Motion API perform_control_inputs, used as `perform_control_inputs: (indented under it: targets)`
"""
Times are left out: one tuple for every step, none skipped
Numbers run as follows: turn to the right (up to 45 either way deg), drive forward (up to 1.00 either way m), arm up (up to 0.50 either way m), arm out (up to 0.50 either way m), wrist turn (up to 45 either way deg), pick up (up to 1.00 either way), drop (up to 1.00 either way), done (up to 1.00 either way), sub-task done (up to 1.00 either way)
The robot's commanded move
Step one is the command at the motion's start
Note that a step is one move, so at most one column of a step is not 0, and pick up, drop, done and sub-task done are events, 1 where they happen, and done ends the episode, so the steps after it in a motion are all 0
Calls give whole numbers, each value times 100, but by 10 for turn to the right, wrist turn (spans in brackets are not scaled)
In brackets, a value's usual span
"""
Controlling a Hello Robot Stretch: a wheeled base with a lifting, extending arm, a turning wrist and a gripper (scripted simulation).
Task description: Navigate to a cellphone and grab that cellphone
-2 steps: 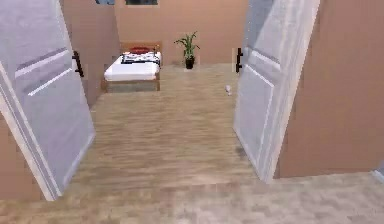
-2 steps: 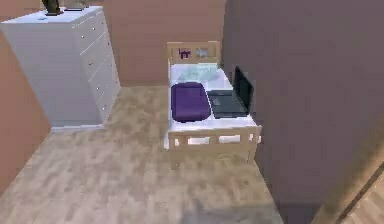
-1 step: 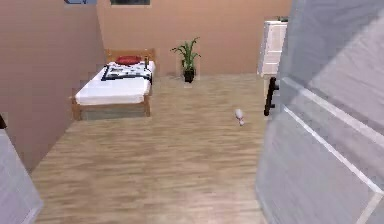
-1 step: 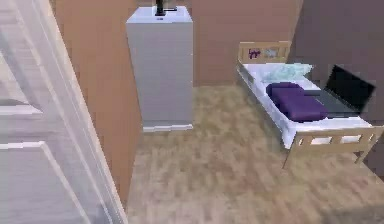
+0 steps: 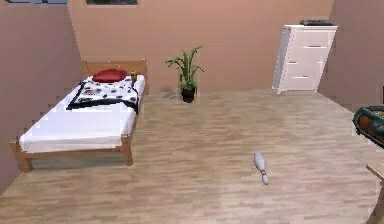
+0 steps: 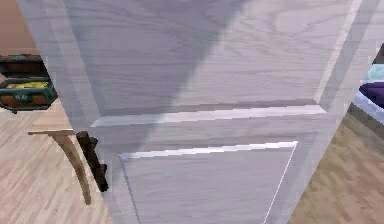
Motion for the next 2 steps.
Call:
perform_control_inputs:
  targets:
    - [-30,0,0,0,0,0,0,0,0]
    - [0,25,0,0,0,0,0,0,0]
